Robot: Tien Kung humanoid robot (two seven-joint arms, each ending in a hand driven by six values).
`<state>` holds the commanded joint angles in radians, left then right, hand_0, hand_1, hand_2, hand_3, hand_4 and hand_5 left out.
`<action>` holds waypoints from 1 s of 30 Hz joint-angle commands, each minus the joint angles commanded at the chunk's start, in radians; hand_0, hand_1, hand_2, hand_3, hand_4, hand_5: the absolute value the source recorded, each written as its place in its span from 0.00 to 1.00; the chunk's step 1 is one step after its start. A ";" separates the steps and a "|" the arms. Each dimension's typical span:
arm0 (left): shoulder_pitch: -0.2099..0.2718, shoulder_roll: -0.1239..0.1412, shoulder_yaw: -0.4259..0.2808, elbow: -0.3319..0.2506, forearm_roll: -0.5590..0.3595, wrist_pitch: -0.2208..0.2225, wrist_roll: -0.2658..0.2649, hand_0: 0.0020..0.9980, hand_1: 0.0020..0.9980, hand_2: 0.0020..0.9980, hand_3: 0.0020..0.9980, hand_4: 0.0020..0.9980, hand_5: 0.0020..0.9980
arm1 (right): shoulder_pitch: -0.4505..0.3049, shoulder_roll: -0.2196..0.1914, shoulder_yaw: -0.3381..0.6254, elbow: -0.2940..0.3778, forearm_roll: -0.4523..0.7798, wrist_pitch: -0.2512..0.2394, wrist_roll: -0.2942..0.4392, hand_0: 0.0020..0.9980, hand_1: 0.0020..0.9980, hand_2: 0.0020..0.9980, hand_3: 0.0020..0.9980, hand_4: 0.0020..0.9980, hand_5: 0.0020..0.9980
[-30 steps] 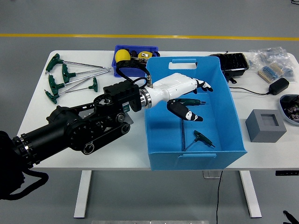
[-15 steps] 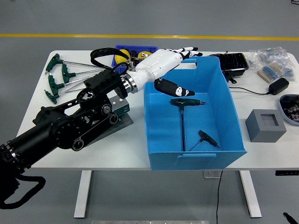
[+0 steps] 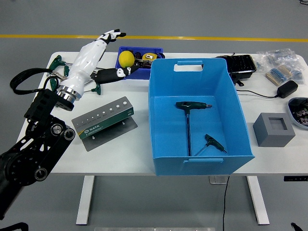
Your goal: Lift tool from toolbox,place it in box,lift tool from toolbox,place it in box
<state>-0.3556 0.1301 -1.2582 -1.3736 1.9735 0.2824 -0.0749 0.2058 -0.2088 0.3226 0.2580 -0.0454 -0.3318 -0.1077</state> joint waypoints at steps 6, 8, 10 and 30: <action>0.252 -0.037 -0.176 -0.023 -0.061 0.189 -0.100 0.91 0.91 0.98 0.85 0.91 0.61 | -0.007 0.004 -0.008 -0.001 0.015 0.002 0.004 0.69 0.65 0.70 0.55 0.79 0.72; 0.313 -0.024 -0.176 0.001 -0.115 0.242 -0.125 0.91 0.91 0.98 0.85 0.91 0.61 | -0.007 0.004 -0.008 -0.002 0.017 0.002 0.004 0.69 0.65 0.70 0.55 0.79 0.72; 0.356 -0.012 -0.172 0.031 -0.197 0.263 -0.142 0.91 0.91 0.98 0.85 0.91 0.61 | -0.005 0.005 -0.008 -0.002 0.016 0.002 0.002 0.69 0.65 0.70 0.55 0.79 0.72; 0.353 -0.045 -0.176 0.106 -0.883 -0.035 -0.244 0.83 0.80 0.90 0.83 0.90 0.76 | -0.002 0.005 -0.018 -0.001 0.030 0.006 0.002 0.69 0.65 0.70 0.55 0.79 0.72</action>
<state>-0.0023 0.0855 -1.4338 -1.2672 1.0901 0.2471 -0.3188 0.2036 -0.2037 0.3044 0.2573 -0.0152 -0.3262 -0.1059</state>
